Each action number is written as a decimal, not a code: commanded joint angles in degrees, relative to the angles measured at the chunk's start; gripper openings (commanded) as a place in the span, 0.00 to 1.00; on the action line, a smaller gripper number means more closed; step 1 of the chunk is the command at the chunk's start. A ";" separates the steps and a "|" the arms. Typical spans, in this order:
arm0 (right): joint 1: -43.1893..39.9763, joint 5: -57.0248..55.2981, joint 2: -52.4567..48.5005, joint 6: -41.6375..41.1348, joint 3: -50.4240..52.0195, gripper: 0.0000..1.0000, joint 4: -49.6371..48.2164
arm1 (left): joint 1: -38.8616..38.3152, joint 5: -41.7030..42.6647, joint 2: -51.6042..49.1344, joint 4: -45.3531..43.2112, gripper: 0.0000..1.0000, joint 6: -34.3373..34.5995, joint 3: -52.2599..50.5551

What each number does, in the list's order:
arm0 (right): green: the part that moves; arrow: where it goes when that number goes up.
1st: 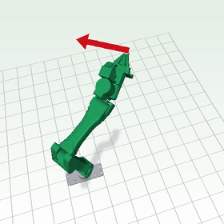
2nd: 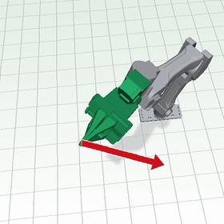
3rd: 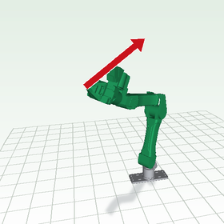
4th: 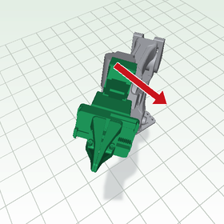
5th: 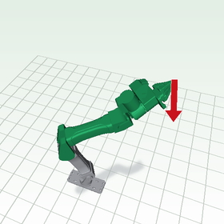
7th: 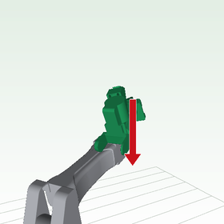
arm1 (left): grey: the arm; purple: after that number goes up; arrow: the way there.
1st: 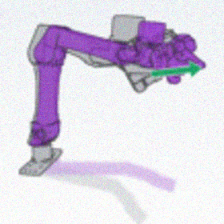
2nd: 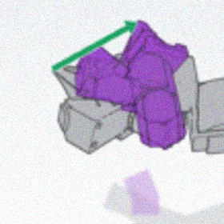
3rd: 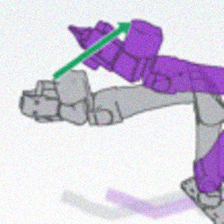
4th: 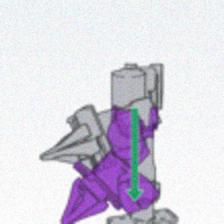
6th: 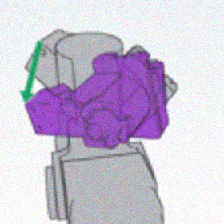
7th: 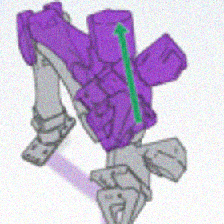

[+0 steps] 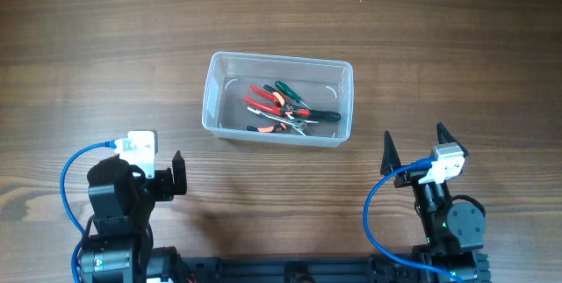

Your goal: Pack container

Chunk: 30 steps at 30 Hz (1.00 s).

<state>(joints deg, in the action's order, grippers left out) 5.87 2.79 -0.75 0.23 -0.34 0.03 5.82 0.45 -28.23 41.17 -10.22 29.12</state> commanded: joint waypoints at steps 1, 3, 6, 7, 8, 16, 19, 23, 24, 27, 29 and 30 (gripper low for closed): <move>0.39 1.14 0.11 -0.59 0.02 1.00 -0.17 | -0.09 -0.33 0.13 -0.13 1.00 -0.04 -0.15; 0.39 1.14 0.11 -0.59 0.02 1.00 -0.17 | -0.09 -0.33 0.13 -0.13 1.00 -0.07 -0.13; 0.39 1.14 0.11 -0.59 0.02 1.00 -0.17 | -0.09 -0.33 0.13 -0.13 1.00 -0.07 -0.15; 0.39 1.14 0.11 -0.59 0.02 1.00 -0.15 | -0.09 -0.33 0.13 -0.13 1.00 -0.04 -0.15; 0.39 1.14 0.11 -0.59 0.02 1.00 -0.15 | -0.09 -0.33 0.13 -0.13 1.00 -0.04 -0.15; 0.39 1.14 0.11 -0.59 0.02 1.00 -0.17 | -0.09 -0.33 0.13 -0.13 1.00 -0.07 -0.15; 0.39 1.14 0.11 -0.59 0.02 1.00 -0.15 | -0.09 -0.35 0.15 -0.09 1.00 -0.07 -0.13; 0.39 1.14 0.11 -0.59 0.02 1.00 -0.17 | -2.45 1.29 6.49 4.07 1.00 0.39 -0.15; 0.39 1.14 0.11 -0.59 0.02 1.00 -0.17 | -3.80 3.52 9.53 3.85 1.00 0.39 -0.15; 0.39 1.14 0.11 -0.59 0.02 1.00 -0.15 | -8.52 8.96 21.88 1.03 1.00 0.39 -0.28; 0.39 1.14 0.11 -0.59 0.02 1.00 -0.15 | -10.08 8.74 26.75 -2.45 1.00 0.33 -1.18; 0.39 1.14 0.11 -0.57 0.02 1.00 -0.15 | -10.60 8.59 28.00 -6.71 1.00 0.02 -2.43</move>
<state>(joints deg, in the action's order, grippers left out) 5.87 3.01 -0.84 0.23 -0.34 0.05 -2.76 6.59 -5.48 40.77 -10.20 28.82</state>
